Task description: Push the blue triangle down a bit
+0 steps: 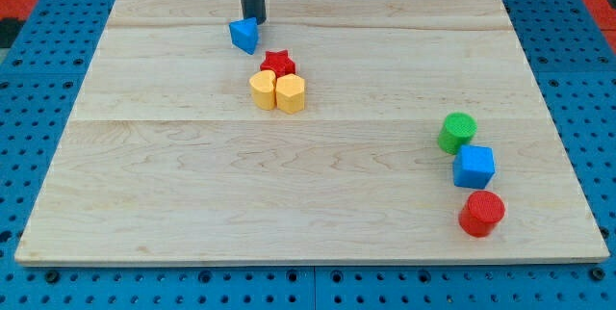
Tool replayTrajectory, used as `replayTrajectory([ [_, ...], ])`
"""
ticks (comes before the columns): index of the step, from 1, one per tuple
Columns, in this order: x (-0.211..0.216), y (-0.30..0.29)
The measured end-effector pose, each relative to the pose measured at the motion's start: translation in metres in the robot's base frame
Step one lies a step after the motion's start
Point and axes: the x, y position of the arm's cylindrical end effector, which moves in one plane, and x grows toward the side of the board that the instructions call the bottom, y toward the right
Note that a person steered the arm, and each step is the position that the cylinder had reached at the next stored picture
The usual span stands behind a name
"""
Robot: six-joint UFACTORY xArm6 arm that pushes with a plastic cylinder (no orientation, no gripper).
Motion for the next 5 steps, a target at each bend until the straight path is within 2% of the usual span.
replayTrajectory([
  [2,0.046,0.000],
  [3,0.040,-0.034],
  [4,0.024,-0.040],
  [5,0.028,-0.052],
])
